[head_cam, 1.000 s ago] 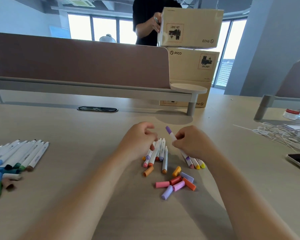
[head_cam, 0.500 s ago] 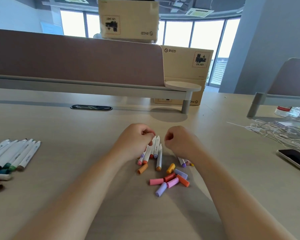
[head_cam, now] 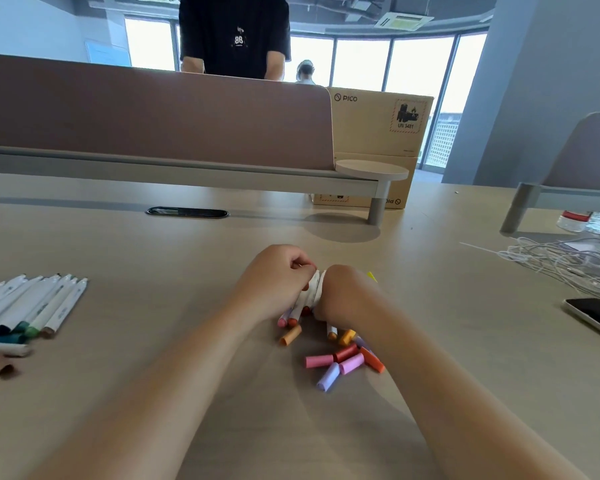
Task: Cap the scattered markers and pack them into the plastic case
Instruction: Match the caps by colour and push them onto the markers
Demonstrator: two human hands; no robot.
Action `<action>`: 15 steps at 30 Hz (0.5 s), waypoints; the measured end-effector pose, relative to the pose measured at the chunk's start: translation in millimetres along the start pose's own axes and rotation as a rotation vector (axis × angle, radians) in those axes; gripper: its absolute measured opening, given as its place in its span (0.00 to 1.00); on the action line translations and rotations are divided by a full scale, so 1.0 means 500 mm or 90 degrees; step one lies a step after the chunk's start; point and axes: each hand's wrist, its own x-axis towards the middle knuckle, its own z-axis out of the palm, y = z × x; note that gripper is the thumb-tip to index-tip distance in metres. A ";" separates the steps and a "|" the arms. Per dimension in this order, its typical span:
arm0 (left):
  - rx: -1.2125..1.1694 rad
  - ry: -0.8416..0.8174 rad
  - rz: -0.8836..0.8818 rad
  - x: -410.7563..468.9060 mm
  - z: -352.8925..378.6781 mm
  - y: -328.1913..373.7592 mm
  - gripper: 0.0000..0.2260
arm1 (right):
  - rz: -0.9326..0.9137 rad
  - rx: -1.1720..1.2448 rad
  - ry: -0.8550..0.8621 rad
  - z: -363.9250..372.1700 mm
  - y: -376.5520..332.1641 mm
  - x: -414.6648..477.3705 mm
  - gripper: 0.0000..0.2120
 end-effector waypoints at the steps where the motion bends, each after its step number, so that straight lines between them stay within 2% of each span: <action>1: 0.018 0.003 0.003 0.000 -0.001 0.000 0.06 | 0.005 0.014 -0.009 0.000 0.003 0.002 0.10; 2: 0.041 -0.002 0.003 -0.001 -0.004 0.001 0.05 | 0.016 0.040 -0.016 -0.001 0.010 0.002 0.10; 4: 0.106 -0.051 0.001 -0.003 -0.014 0.005 0.05 | 0.052 0.193 -0.012 -0.002 0.030 -0.001 0.10; 7: 0.225 -0.146 0.006 -0.006 -0.034 0.010 0.06 | 0.087 0.405 0.063 0.000 0.061 -0.006 0.12; 11: 0.270 -0.268 -0.003 -0.015 -0.050 0.019 0.06 | 0.090 0.460 0.106 0.008 0.070 0.003 0.12; 15: 0.323 -0.311 -0.022 -0.022 -0.046 0.022 0.06 | 0.063 0.475 0.161 0.014 0.069 0.012 0.13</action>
